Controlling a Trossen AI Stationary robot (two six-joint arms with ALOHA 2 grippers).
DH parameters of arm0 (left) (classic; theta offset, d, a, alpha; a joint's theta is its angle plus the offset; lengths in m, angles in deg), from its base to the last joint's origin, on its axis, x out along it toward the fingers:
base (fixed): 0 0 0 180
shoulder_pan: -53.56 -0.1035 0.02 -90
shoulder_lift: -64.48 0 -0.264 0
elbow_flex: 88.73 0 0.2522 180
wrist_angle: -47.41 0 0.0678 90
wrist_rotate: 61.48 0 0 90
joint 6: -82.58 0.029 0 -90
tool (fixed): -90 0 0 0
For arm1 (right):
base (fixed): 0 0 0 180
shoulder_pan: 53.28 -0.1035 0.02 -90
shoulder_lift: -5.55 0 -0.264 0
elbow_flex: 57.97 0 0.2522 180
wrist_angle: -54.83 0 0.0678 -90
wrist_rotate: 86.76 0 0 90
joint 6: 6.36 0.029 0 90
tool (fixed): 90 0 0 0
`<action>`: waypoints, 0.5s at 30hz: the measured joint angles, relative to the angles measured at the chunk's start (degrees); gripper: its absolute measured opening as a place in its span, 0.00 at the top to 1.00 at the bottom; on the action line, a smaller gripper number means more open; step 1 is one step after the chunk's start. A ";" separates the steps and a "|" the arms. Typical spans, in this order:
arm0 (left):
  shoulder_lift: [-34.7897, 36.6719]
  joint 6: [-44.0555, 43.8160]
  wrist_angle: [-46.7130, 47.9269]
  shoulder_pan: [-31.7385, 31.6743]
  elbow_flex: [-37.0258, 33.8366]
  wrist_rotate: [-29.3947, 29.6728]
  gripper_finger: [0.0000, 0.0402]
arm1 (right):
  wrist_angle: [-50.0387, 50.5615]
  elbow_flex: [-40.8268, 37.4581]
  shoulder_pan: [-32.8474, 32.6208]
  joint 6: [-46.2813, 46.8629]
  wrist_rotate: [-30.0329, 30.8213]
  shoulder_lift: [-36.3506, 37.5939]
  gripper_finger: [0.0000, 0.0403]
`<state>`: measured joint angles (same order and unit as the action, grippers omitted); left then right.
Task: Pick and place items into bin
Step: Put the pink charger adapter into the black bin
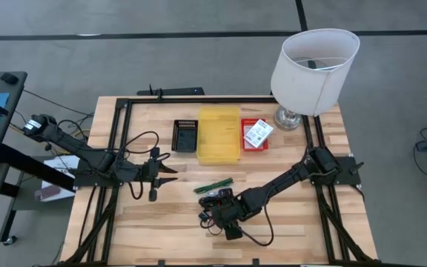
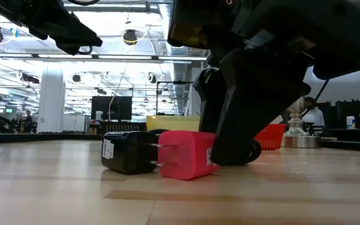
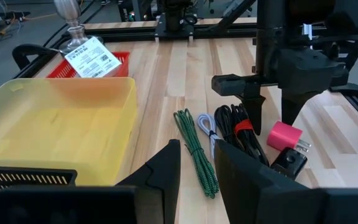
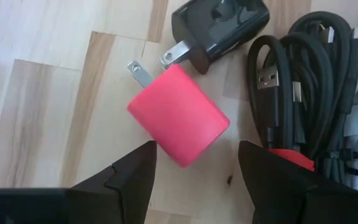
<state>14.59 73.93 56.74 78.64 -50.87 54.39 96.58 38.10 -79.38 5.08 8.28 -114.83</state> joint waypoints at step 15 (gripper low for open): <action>0.00 -0.17 0.03 0.00 0.00 0.00 0.77 | 2.23 1.85 -0.45 -1.41 0.81 0.00 0.37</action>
<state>14.59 73.76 56.77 78.64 -50.87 54.39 98.81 39.94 -79.84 3.67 9.09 -114.83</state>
